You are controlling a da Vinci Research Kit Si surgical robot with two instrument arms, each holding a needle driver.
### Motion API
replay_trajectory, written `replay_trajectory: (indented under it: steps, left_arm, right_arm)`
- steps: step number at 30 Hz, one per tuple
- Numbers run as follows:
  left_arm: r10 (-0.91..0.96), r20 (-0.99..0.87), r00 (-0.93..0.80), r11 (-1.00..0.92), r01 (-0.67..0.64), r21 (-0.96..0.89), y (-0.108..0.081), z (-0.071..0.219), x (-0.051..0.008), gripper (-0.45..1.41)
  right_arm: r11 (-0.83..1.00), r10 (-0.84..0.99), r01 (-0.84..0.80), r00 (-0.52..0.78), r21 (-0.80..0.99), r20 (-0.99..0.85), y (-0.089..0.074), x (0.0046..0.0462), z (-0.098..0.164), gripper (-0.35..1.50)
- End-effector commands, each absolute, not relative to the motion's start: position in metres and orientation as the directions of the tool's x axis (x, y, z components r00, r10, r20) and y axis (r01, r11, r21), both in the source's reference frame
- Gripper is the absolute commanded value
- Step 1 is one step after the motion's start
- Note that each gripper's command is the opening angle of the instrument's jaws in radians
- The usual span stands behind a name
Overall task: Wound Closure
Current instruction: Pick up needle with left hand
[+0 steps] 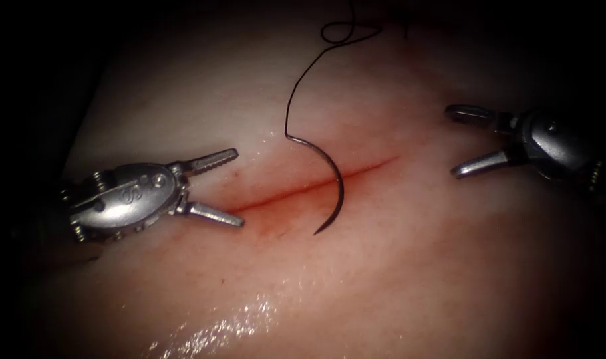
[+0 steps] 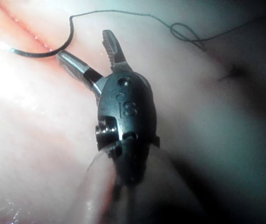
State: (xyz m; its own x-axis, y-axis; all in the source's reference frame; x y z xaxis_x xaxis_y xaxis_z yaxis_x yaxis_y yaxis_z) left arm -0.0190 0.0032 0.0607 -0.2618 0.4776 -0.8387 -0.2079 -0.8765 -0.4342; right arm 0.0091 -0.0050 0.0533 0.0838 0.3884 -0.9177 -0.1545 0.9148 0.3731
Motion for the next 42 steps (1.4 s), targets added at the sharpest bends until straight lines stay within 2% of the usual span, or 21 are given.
replay_trajectory:
  steps: [1,4,11,14,16,22,28,42]
  left_arm:
    - [0.476,-0.84,-0.26,-0.877,-0.207,-0.433,0.003,0.061,-0.0195,0.51]
    - [0.476,-0.84,-0.26,-0.877,-0.208,-0.433,0.003,0.061,-0.0196,0.51]
    - [0.48,-0.827,-0.291,-0.875,-0.226,-0.428,0.003,0.061,-0.0199,0.51]
    - [0.509,-0.802,-0.312,-0.855,-0.293,-0.429,0.003,0.061,-0.0211,0.49]
    - [0.568,-0.759,-0.319,-0.811,-0.374,-0.45,0.002,0.061,-0.0224,0.66]
    - [0.688,-0.623,-0.373,-0.718,-0.474,-0.509,0.001,0.06,-0.0269,0.79]
    - [0.746,-0.516,-0.421,-0.663,-0.544,-0.514,0.001,0.061,-0.0305,0.78]
    - [0.759,-0.406,-0.51,-0.651,-0.578,-0.491,0.0,0.064,-0.032,0.66]
  right_arm:
    - [0.915,0.388,-0.152,0.08,0.373,-0.918,-0.005,0.01,0.054,0.78]
    - [0.915,0.388,-0.155,0.085,0.373,-0.918,-0.005,0.0101,0.053,0.91]
    - [0.913,0.39,-0.166,0.086,0.373,-0.917,-0.005,0.0103,0.053,1.01]
    - [0.913,0.39,-0.162,0.084,0.373,-0.917,-0.005,0.0103,0.053,1.01]
    - [0.916,0.384,-0.161,0.082,0.368,-0.92,-0.006,0.0103,0.053,0.98]
    - [0.905,0.408,-0.177,0.1,0.387,-0.907,-0.005,0.0109,0.053,0.93]
    - [0.902,0.412,-0.198,0.13,0.384,-0.902,-0.005,0.0116,0.052,0.93]
    - [0.897,0.426,-0.202,0.162,0.393,-0.89,-0.006,0.0122,0.052,0.86]
